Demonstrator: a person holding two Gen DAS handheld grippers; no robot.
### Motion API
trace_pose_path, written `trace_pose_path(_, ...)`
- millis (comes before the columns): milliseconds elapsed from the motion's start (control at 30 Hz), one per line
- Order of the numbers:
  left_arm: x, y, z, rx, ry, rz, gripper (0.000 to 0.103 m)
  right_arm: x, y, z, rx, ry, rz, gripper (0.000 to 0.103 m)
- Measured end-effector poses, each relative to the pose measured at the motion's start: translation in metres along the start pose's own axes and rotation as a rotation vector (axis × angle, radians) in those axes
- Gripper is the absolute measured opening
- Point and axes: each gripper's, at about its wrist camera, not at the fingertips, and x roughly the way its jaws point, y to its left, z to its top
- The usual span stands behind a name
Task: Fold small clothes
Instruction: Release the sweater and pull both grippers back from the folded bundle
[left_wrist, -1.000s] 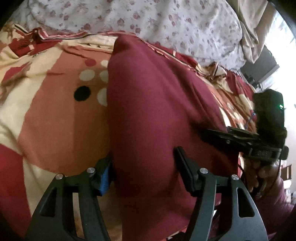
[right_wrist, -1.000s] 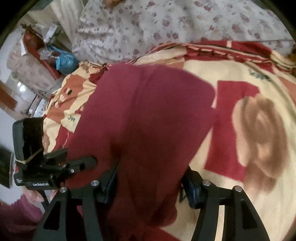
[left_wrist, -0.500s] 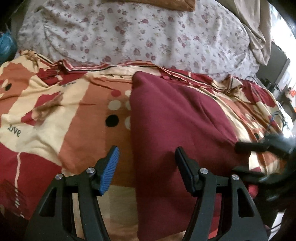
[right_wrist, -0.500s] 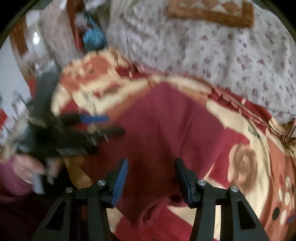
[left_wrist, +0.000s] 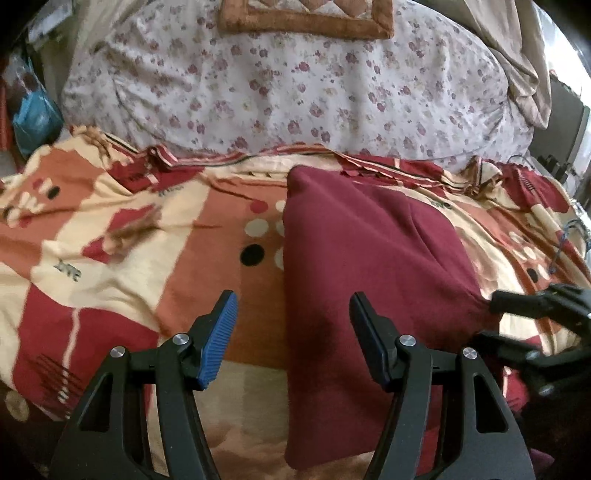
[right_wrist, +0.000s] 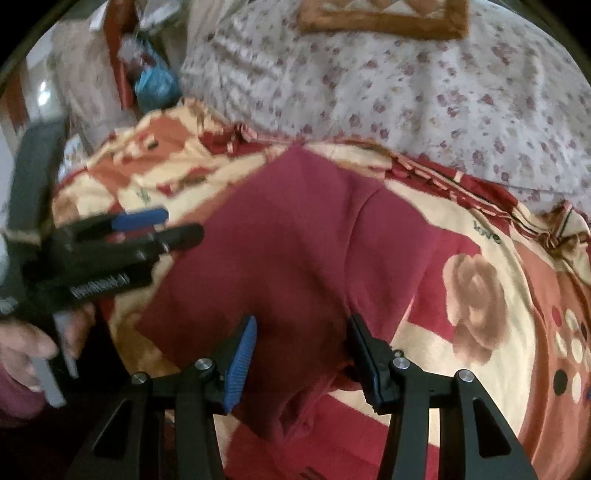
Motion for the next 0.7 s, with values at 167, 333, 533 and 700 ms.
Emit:
trace_pose_path(167,-0.012,-0.008,0.002,0.014,-0.026,0.022,0.063,-0.016,-0.007,0.0,0.115,-0.048,-0.004,0.053)
trace_pose_path(333,-0.022,-0.017,0.002,0.031,-0.033,0.034,0.063,-0.02,-0.005,-0.005,0.189,-0.056,-0.022,0.07)
trace_pose_path(533,-0.036,-0.026,0.0,0.068,-0.077,0.076,0.063,-0.031,-0.002,-0.005,0.256,-0.045,-0.026,0.071)
trace_pose_path(700,-0.041,-0.023,0.001,0.054,-0.093,0.104,0.063,-0.034,-0.002,-0.004,0.288,-0.053,-0.032,0.073)
